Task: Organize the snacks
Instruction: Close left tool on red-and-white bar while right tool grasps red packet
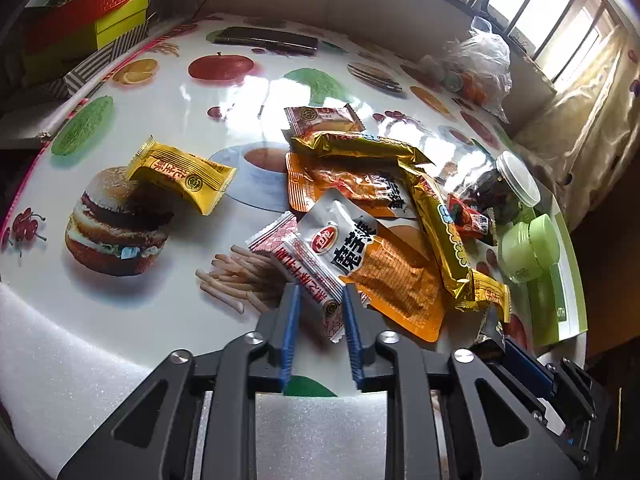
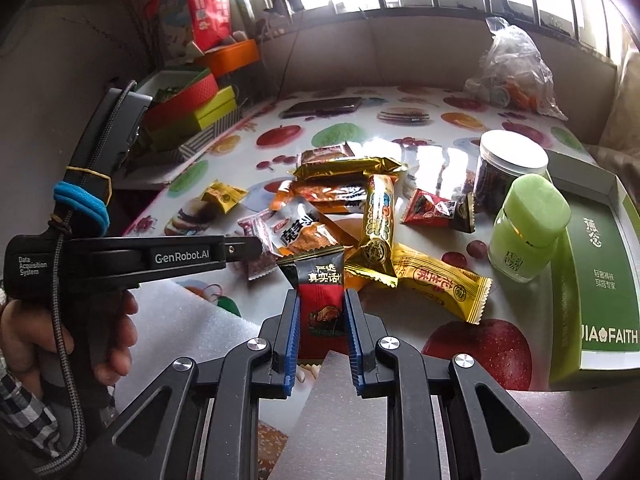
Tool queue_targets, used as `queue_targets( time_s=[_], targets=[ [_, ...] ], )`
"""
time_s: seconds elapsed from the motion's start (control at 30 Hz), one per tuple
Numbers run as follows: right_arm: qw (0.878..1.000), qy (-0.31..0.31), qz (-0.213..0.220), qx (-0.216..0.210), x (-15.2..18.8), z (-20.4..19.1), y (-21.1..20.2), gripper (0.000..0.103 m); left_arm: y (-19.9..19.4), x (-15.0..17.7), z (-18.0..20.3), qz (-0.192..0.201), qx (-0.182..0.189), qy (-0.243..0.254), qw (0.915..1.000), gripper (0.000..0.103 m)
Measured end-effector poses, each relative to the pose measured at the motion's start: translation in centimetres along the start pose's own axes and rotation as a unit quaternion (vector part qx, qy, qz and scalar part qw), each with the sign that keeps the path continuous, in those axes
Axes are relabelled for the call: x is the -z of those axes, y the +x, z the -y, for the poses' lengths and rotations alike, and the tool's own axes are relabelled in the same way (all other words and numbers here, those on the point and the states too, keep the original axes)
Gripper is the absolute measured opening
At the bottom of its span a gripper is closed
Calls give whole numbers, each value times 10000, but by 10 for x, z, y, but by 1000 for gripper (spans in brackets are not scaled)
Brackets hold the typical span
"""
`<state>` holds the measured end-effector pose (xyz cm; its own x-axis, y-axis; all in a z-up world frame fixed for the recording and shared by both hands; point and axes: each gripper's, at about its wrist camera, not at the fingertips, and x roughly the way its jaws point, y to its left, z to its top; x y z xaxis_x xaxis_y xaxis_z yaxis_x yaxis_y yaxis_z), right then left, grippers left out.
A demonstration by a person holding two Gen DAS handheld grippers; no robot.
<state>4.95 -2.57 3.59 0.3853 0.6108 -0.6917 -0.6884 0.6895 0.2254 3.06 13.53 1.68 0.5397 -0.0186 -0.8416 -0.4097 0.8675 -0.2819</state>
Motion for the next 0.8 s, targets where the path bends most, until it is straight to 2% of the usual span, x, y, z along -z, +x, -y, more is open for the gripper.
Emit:
queue_targets(
  time_s=[0.03,0.07,0.33,0.4,0.47,0.8],
  targets=[
    [10000,-4,27,5,0,0,-1,20,1,-1,-1,-14,22,-86,10000,41],
    [10000,-16,55,10,-1,0,-3,20,2,-2,-2,-34,40,-170,9998,47],
    [10000,4,95,29,-7,3,-3,20,11,-7,-4,-28,-207,-358,9991,48],
    [9999,19,99,24,-7,4,-3,20,12,-8,-4,11,-242,-335,9991,45],
    [9999,26,94,23,-7,5,-3,20,13,-8,-3,11,-251,-292,9993,32],
    [9998,106,158,63,-7,11,-8,20,2,-7,-2,172,-360,-102,9992,29]
  ],
)
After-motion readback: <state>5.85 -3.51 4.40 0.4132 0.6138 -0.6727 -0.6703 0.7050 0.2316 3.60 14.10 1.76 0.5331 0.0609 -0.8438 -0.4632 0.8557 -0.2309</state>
